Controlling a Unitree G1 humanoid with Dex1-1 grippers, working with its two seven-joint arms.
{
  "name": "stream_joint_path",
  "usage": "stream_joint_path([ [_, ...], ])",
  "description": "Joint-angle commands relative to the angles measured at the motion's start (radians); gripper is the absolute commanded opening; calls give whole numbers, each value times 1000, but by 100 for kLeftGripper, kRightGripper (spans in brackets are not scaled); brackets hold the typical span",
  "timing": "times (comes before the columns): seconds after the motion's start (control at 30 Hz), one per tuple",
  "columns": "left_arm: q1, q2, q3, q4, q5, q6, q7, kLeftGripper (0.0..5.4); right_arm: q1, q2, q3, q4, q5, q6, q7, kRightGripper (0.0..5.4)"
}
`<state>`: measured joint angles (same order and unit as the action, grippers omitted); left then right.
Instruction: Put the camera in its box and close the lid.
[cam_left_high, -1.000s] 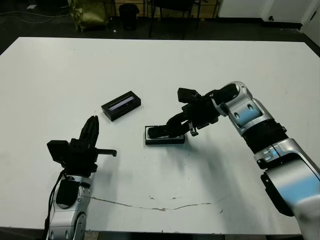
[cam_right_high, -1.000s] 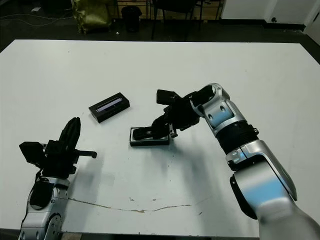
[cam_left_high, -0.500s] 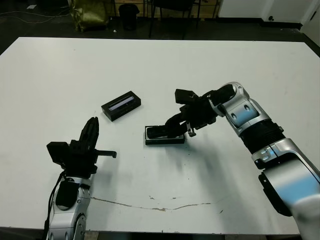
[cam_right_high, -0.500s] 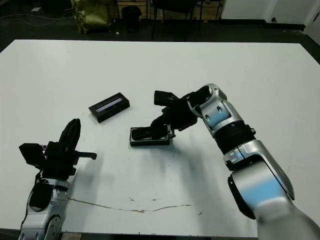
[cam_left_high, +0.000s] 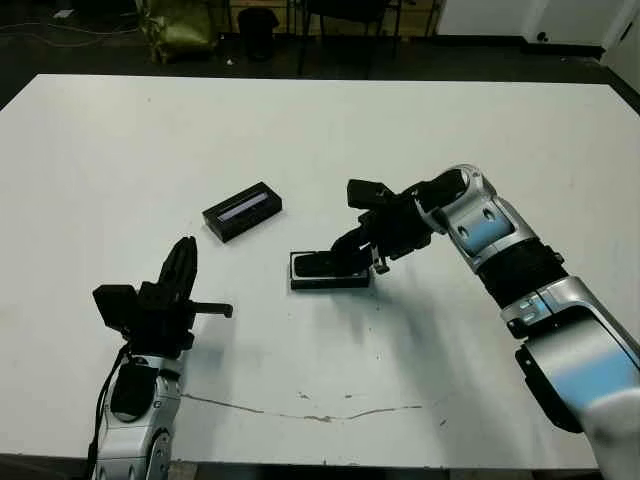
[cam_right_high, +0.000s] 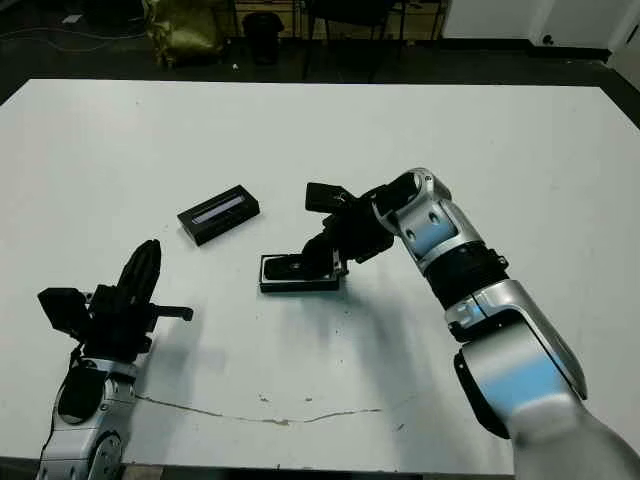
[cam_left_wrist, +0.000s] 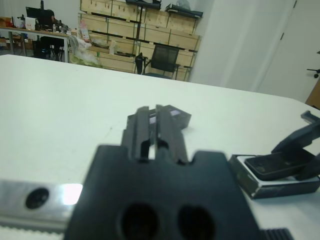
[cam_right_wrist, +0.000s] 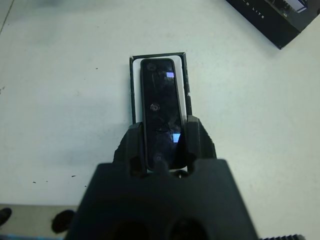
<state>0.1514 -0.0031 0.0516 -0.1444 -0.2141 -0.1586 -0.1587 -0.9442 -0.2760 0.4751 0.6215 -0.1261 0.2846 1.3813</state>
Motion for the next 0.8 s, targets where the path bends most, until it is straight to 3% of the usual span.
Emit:
stream_joint_path([
  [0.03, 16, 2, 3, -4, -4, 21, 4, 0, -21, -23, 7, -13, -17, -4, 1, 53],
  [0.33, 8, 4, 7, 16, -18, 3, -14, 0, -63, -14, 20, -15, -27, 53, 13, 51],
  [0.8, 11, 4, 4, -1, -20, 24, -5, 0, -66, 1, 58, -32, -39, 72, 32, 51],
])
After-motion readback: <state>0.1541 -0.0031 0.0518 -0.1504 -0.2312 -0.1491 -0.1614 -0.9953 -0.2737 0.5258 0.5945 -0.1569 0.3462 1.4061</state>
